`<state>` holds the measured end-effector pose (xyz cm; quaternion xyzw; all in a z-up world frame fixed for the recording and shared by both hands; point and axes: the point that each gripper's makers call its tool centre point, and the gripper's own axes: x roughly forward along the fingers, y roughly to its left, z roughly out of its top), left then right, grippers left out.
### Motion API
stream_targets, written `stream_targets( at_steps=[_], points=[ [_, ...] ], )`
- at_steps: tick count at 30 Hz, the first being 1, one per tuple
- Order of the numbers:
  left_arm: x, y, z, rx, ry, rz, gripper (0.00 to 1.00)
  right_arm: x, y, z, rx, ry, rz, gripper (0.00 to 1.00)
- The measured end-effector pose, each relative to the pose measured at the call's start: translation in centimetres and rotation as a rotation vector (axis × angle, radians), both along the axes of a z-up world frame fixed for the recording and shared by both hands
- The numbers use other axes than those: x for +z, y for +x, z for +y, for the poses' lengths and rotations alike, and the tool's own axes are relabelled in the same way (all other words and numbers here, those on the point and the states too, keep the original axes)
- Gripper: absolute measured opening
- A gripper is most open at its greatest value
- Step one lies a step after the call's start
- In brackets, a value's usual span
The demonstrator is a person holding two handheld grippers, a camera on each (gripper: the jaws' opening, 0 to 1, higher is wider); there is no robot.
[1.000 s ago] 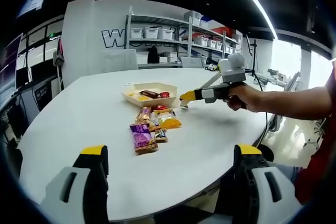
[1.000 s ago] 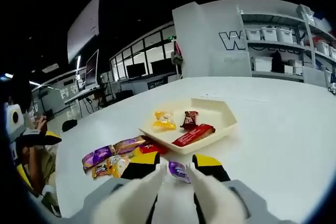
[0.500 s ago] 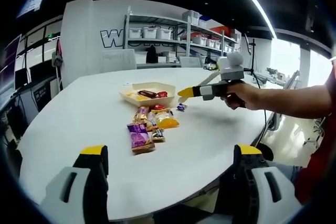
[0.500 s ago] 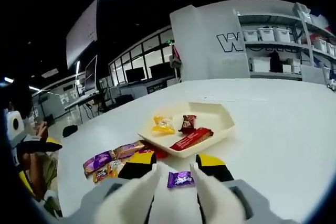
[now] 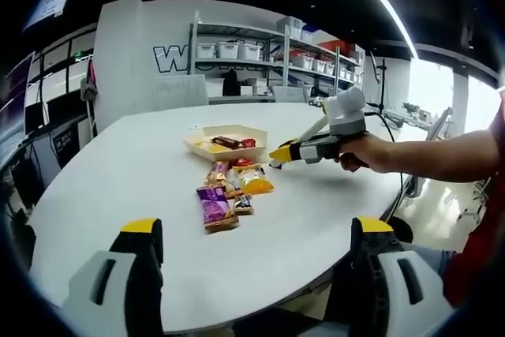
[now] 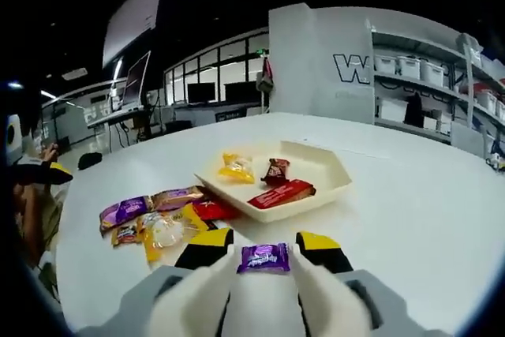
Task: Place the target food into the container with the food tongs after gripping and lifting it, then release it inside without dropping or visibly crushing the food.
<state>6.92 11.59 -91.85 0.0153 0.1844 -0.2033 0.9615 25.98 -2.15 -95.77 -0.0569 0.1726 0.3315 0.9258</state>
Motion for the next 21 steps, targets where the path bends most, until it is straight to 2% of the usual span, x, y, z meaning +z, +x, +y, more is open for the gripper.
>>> stream_targets(
  at_steps=[7, 10, 21],
  points=[
    [0.2, 0.2, 0.02, 0.0, -0.001, -0.005, 0.96, -0.23, 0.14, -0.24, 0.001, 0.017, 0.023, 0.26],
    [0.14, 0.18, -0.12, -0.002, 0.001, -0.006, 0.96, -0.32, 0.22, -0.42, -0.001, -0.009, 0.004, 0.22],
    [0.23, 0.11, 0.13, 0.002, -0.001, -0.007, 0.96, 0.0, -0.04, -0.49, -0.01, 0.031, 0.014, 0.19]
  ],
)
